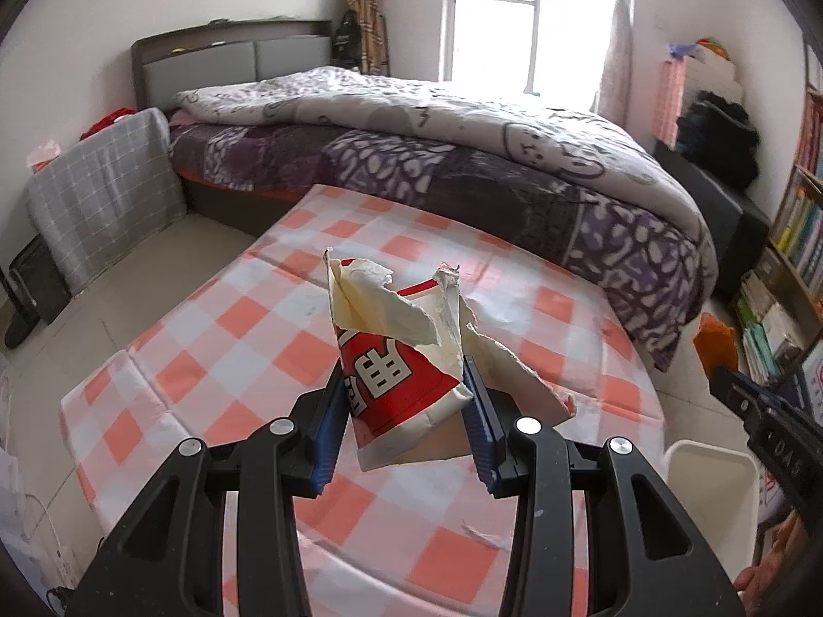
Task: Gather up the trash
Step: 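Carry the red wrapper and orange scrap over the white bin and release both, then grasp the white paper cup with the left tool while the right tool grasps another orange scrap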
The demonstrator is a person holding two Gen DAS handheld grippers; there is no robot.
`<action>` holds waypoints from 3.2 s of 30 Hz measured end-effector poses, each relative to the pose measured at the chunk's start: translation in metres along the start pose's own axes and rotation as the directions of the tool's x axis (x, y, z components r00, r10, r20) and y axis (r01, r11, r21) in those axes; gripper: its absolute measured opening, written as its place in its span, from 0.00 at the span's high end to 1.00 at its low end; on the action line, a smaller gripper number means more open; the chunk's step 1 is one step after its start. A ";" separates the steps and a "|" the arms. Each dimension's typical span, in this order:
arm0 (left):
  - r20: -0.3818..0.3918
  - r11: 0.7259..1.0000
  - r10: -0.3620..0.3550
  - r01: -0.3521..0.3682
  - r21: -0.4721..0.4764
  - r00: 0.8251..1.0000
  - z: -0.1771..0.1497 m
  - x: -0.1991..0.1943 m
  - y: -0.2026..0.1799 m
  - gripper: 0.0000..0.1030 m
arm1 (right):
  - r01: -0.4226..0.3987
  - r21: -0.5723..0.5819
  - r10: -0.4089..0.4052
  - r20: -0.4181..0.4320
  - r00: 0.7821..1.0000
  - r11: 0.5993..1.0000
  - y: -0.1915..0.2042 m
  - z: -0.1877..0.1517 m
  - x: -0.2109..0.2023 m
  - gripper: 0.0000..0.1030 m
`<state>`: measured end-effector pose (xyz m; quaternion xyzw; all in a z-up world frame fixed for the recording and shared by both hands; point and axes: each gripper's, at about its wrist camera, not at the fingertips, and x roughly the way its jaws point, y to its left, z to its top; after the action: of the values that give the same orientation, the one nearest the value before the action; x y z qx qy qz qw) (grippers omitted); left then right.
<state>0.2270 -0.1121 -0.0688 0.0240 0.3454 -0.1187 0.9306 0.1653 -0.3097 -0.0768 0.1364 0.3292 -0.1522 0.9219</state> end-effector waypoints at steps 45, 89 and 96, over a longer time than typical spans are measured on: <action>-0.193 0.860 -0.371 0.415 0.296 0.908 -0.064 -0.016 -0.201 0.58 | 0.310 0.493 -0.334 -0.041 0.942 0.813 -0.213 -0.014 -0.066 0.13; -0.221 0.614 0.221 0.040 0.788 0.950 -0.009 0.210 -0.038 0.09 | 0.089 0.327 -0.009 -0.237 0.971 0.941 -0.090 -0.012 0.028 0.07; -0.396 0.727 0.049 0.239 0.644 0.917 0.007 0.226 0.012 0.12 | 0.112 0.216 -0.047 -0.287 0.957 0.970 -0.051 -0.019 0.060 0.07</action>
<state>0.3998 -0.1473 -0.2101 0.3678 0.4550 -0.2781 0.7618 0.1798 -0.3609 -0.1380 0.2490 0.4415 -0.2058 0.8371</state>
